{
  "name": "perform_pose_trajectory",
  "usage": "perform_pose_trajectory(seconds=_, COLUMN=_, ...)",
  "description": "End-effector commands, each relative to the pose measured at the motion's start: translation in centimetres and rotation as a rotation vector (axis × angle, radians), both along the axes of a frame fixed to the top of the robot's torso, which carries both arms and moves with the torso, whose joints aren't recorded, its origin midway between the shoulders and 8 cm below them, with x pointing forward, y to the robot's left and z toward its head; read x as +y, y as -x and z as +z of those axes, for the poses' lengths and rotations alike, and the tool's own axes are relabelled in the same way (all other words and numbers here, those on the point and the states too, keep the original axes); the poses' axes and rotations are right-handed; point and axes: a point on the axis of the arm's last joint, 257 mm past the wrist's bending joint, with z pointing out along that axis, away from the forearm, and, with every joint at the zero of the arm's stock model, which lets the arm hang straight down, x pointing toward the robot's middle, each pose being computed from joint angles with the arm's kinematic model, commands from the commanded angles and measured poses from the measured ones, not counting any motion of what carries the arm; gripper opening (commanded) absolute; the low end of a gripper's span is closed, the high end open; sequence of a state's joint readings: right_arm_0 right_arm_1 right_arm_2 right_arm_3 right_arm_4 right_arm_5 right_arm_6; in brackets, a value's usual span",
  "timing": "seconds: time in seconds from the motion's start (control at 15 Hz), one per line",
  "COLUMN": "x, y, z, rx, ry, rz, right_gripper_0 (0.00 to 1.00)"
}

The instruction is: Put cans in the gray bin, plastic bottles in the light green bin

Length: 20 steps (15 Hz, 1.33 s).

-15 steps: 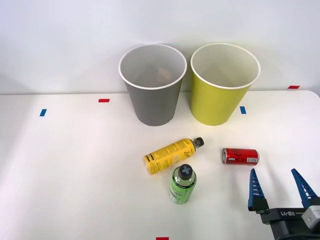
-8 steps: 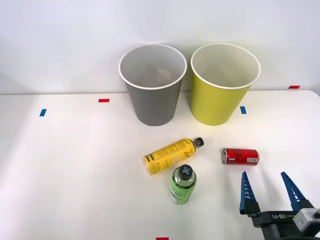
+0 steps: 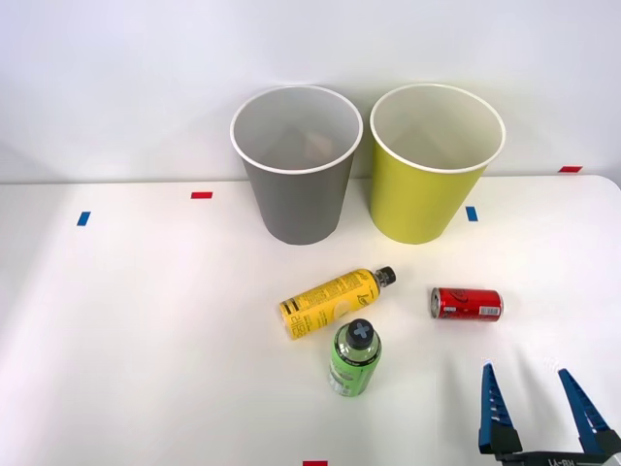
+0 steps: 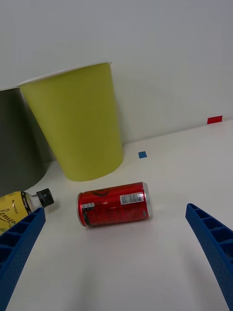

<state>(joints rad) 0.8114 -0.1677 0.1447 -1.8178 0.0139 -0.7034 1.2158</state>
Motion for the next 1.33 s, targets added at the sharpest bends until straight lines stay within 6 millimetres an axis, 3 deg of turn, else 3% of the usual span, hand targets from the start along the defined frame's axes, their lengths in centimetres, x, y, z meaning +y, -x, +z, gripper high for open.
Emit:
perform_pose_trajectory(seconds=0.07, x=-0.2, y=1.9, z=-0.3, rx=0.007, ry=0.007, rz=-0.009, right_gripper_0=1.00)
perform_pose_trajectory(seconds=0.67, x=2.4, y=5.4, z=-2.2, rx=0.080, ry=0.029, rz=0.003, right_gripper_0=1.00)
perform_pose_trajectory(seconds=1.33, x=3.3, y=6.3, z=-2.9, rx=0.107, ry=0.046, rz=0.019, right_gripper_0=1.00)
